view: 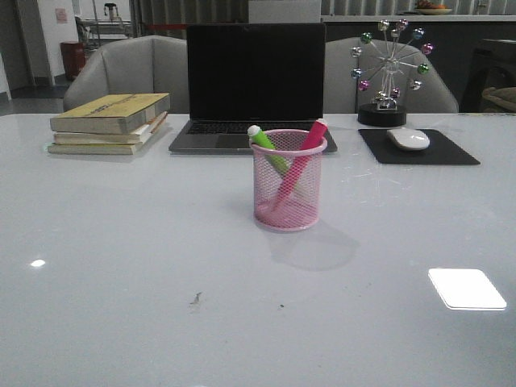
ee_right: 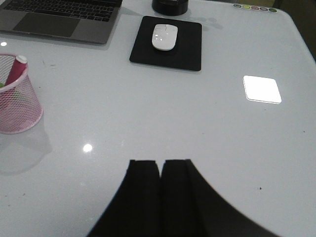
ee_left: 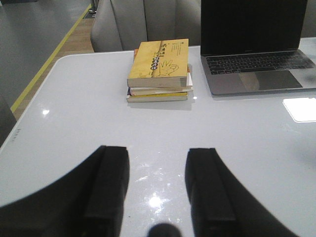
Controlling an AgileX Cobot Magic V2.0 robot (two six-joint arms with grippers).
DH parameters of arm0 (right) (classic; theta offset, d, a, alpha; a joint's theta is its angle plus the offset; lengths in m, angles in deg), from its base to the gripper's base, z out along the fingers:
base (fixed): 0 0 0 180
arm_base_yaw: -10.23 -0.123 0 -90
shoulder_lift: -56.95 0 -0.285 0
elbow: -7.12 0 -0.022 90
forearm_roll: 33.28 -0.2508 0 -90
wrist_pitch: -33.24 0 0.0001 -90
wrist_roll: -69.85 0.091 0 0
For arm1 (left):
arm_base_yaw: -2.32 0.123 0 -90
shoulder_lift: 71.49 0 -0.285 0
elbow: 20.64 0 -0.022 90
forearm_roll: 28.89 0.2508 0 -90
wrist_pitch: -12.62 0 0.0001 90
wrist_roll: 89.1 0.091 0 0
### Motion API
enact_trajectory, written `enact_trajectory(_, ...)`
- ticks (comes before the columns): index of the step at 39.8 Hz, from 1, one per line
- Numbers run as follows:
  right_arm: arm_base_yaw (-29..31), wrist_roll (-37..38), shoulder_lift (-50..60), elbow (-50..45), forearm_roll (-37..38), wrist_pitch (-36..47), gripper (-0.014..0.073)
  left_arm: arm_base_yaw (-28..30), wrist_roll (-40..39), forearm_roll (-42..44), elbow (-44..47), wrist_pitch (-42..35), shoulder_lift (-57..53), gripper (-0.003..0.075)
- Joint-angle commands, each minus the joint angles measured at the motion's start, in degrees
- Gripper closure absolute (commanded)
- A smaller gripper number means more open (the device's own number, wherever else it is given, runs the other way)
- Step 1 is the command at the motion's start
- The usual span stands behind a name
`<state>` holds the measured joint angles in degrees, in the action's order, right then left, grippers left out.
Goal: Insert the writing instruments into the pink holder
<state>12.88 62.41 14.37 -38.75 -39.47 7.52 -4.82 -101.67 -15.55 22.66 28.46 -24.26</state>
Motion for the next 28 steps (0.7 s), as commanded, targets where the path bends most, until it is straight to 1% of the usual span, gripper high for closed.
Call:
enact_trajectory(1,-0.04,-0.23,0.10,1.57,-0.08,4.76,0.0536,0.11,-0.43,-0.15,-1.87,-4.37,-0.20,0.0365)
enact_trajectory(13,-0.05,-0.23,0.10,1.18,-0.08,4.67,0.0536,0.11,-0.43,-0.15,-1.87,-4.37,-0.20,0.0365)
enact_trajectory(16,-0.05,-0.23,0.10,0.23,-0.08,6.38,0.0536,0.11,-0.43,-0.15,-1.87,-4.37,-0.20,0.0365)
enact_trajectory(22,-0.05,-0.23,2.98,-3.78,3.11,19.93,0.0536,0.11,-0.43,-0.15,-1.87,-4.25,-0.20,0.0365)
enact_trajectory(25,-0.05,-0.23,5.58,-6.77,5.77,25.72,0.0536,0.11,-0.43,-0.15,-1.87,-4.25,-0.20,0.0365)
enact_trajectory(28,-0.05,-0.23,8.93,-10.75,6.91,30.49,0.0536,0.11,-0.43,-0.15,-1.87,-4.36,-0.20,0.0365)
